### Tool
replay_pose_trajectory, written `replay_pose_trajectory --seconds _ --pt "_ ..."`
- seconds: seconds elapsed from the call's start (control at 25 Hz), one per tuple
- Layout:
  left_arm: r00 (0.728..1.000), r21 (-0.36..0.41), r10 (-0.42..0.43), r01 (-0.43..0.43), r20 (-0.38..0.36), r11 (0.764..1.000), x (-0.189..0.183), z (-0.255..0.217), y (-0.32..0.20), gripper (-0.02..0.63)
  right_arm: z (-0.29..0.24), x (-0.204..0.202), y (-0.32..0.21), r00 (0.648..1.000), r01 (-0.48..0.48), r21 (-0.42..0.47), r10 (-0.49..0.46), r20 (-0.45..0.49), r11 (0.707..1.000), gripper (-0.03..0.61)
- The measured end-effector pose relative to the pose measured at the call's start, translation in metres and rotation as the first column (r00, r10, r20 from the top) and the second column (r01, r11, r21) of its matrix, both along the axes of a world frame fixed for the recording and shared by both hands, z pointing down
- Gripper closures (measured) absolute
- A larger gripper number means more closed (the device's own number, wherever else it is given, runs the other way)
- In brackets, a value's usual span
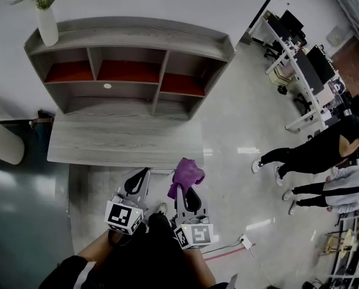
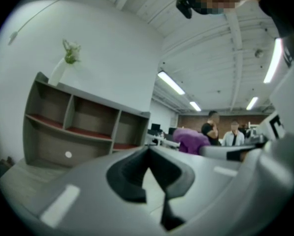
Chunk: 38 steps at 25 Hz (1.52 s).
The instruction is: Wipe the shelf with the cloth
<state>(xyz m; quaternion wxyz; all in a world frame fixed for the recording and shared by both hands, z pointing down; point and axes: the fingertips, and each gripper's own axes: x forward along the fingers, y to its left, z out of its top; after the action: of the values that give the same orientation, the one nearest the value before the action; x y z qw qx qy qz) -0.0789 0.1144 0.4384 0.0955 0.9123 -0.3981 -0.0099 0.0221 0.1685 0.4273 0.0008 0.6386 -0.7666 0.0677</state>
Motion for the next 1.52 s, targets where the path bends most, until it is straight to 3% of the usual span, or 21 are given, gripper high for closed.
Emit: replay_pose_trajectory --seconds 0.32,1.04,1.52 --pt "1.000 0.006 -0.029 0.029 0.003 1.000 0.022 -0.001 -0.052 0.611 -0.001 0.027 -0.056 1.000 0.009 0.013 -0.009 0.000 1.000 0.509" --pt "0.986 -0.016 -0.167 0.168 0.014 0.986 0.114 0.000 -0.179 0.611 0.012 0.108 -0.189 0.986 0.163 -0.010 -0.163 0.030 0.987 0.509" --pt "0.976 -0.019 -0.212 0.213 0.036 0.977 0.130 0.000 -0.221 0.611 0.018 0.136 -0.242 0.984 0.171 -0.021 -0.170 0.047 0.985 0.509"
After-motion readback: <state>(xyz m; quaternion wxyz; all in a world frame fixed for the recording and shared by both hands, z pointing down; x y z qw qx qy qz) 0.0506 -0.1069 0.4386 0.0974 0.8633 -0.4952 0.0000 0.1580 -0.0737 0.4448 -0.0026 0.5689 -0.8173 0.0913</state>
